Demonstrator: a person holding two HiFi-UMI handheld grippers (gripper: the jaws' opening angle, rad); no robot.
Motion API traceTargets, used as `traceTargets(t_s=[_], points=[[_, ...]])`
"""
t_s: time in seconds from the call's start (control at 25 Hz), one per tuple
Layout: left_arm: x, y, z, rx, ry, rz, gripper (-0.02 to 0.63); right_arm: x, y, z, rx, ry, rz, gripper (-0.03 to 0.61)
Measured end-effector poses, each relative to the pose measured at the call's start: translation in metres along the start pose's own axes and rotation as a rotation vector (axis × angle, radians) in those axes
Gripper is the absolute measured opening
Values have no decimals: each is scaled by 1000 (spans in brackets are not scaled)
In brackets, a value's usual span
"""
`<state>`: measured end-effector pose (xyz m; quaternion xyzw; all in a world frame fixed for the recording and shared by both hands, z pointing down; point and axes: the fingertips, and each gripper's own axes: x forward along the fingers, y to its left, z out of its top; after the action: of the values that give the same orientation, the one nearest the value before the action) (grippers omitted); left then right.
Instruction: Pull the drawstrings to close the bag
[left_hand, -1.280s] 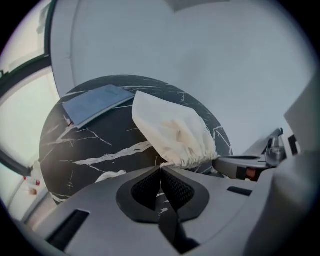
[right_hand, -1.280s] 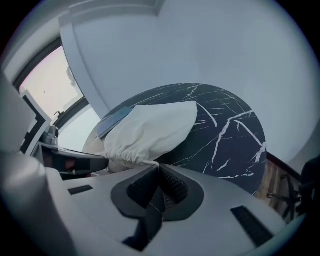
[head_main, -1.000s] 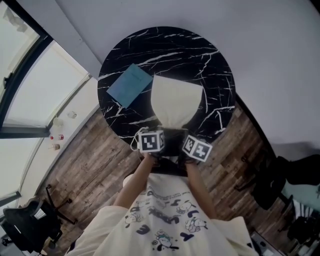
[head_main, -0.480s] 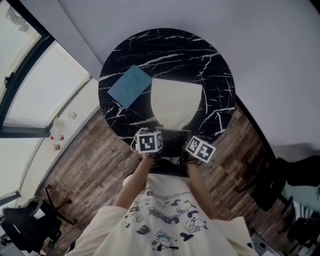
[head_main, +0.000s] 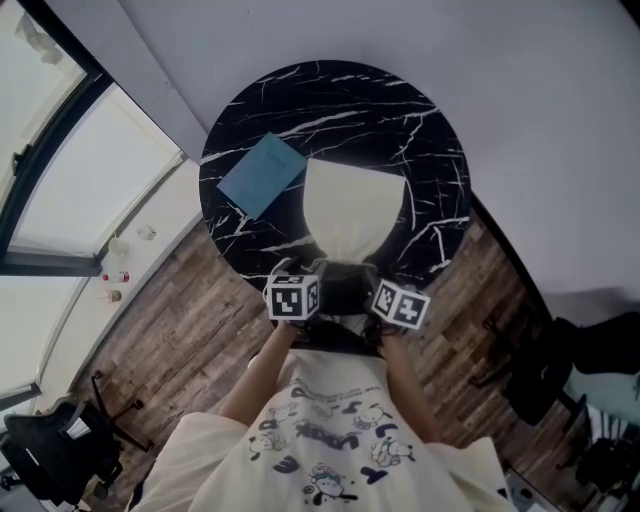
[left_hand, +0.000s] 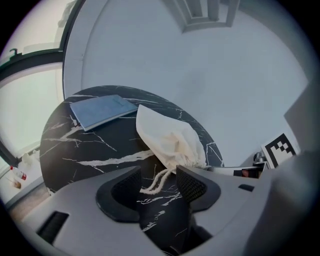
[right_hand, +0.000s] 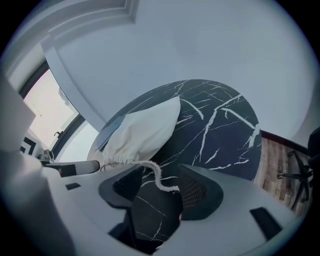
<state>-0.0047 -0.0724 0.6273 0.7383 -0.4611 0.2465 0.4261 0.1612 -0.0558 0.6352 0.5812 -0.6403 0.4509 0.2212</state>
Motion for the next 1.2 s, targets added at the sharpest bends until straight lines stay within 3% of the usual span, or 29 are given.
traceTargets(t_s=[0.12, 0.24, 0.48, 0.68, 0.76, 0.84, 1.0, 1.2], points=[[-19, 4, 14, 41, -56, 6, 242, -17, -4, 13, -43, -61, -23, 233], [-44, 0, 38, 117, -148, 21, 242, -46, 10, 38, -154, -158, -25, 230], [-105, -51, 113, 266, -397, -30, 239, -112, 74, 106, -358, -456, -10, 111], [-178, -99, 176, 398, -660, -35, 228, -174, 124, 154, -396, -689, 29, 83], [-198, -110, 191, 425, -733, -29, 180, -193, 140, 167, -391, -760, 76, 83], [-211, -113, 197, 448, -786, 12, 124, -207, 151, 176, -394, -812, 104, 78], [-222, -114, 197, 530, -857, 124, 83, -224, 161, 180, -403, -892, 92, 69], [-220, -115, 192, 478, -855, 108, 80, -228, 171, 175, -418, -924, 103, 66]])
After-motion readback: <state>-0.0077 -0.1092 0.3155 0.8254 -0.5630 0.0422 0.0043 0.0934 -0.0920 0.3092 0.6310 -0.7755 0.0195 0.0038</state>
